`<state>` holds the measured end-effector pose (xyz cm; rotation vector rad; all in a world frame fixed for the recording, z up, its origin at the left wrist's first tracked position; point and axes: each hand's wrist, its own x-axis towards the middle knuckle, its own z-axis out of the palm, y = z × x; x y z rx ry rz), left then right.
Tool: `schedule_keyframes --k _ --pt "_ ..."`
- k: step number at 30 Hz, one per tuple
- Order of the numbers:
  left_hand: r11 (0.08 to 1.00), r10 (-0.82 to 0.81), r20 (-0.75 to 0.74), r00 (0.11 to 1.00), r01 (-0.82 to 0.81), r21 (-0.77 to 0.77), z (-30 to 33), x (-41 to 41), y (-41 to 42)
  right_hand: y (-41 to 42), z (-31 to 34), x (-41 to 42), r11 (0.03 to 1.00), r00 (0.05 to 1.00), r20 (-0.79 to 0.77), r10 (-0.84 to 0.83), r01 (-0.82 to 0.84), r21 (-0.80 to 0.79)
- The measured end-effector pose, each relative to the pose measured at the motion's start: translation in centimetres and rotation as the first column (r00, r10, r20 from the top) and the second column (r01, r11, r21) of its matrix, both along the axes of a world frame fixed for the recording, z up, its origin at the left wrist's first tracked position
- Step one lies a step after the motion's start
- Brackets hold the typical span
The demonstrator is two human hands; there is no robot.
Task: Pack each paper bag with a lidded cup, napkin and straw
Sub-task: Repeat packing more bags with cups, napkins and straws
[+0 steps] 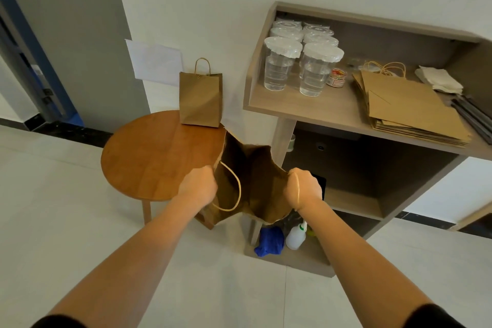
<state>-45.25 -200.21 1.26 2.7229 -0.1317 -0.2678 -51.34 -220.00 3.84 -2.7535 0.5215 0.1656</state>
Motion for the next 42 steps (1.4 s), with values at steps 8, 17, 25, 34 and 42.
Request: schedule_keyframes --k 8,17,25,34,42 --pt "0.979 0.114 0.038 0.993 -0.119 0.165 0.2 1.1 4.0 1.4 0.7 1.3 0.984 0.996 -0.080 -0.025 0.011 -0.175" --pt "0.978 0.044 -0.135 0.990 -0.070 -0.195 -2.5 2.5 9.0 5.0 -1.7 4.2 0.957 0.997 0.002 -0.077 0.073 0.279" --pt "0.949 -0.033 -0.300 0.953 -0.064 -0.308 -3.5 5.4 13.1 9.1 -3.3 8.8 0.974 0.998 -0.017 0.056 -0.051 0.220" --pt "0.876 0.052 -0.194 0.980 -0.138 -0.463 -2.7 15.5 12.8 10.7 -6.4 20.7 0.965 0.959 -0.113 0.261 -0.255 0.065" --pt "0.999 0.039 -0.212 0.977 -0.030 0.044 -6.1 24.8 10.5 10.8 -8.2 31.6 0.900 0.891 -0.212 0.402 -0.340 0.274"
